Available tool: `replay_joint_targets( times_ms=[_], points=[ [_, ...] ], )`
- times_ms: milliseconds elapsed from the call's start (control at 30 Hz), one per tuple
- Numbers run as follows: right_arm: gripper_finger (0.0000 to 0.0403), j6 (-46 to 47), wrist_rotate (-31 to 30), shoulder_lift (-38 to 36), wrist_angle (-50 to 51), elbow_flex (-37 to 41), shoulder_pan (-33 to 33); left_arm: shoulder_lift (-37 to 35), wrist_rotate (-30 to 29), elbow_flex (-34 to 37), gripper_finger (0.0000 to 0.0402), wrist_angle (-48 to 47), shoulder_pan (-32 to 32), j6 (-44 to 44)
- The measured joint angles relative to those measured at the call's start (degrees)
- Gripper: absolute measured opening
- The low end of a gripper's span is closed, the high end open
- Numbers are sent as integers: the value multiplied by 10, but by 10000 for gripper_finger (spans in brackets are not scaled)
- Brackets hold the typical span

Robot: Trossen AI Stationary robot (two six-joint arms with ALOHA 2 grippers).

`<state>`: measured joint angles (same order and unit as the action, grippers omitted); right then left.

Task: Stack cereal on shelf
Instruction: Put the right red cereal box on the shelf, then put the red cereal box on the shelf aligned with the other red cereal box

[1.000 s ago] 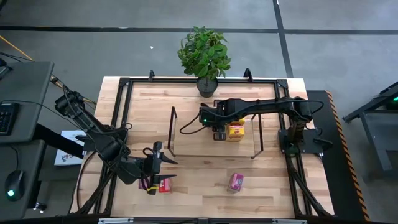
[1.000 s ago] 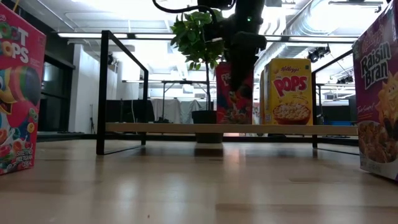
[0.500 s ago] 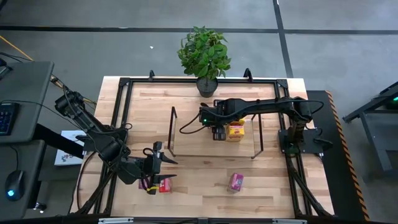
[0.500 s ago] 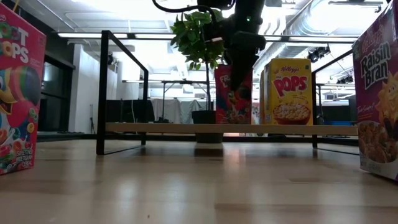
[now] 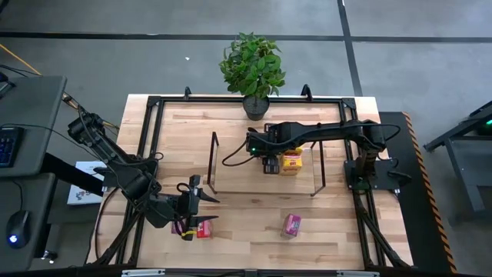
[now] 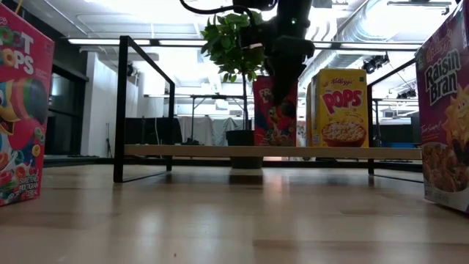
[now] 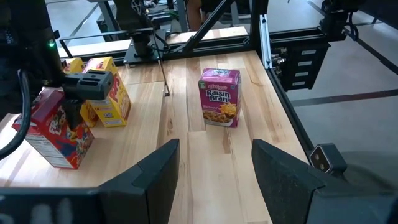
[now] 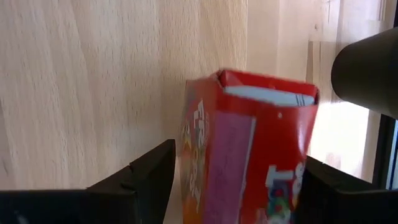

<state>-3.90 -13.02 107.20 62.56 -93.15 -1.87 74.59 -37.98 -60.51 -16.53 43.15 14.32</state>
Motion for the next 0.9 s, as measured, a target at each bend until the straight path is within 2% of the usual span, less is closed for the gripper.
replay_joint_targets(
  times_ms=[300, 567, 767, 900],
  points=[
    [236, 20, 0, 0, 55, -87, 0, 0, 0, 0, 193, 0, 0, 0],
    [236, 74, 0, 0, 152, -229, 8, 0, 0, 0, 193, -3, 0, 1],
    [236, 111, -6, 0, 222, -321, 56, 4, 0, 0, 193, -3, 0, 6],
    [236, 163, -46, -1, 277, -349, 110, 7, 0, 0, 193, -5, 0, 10]
  ],
)
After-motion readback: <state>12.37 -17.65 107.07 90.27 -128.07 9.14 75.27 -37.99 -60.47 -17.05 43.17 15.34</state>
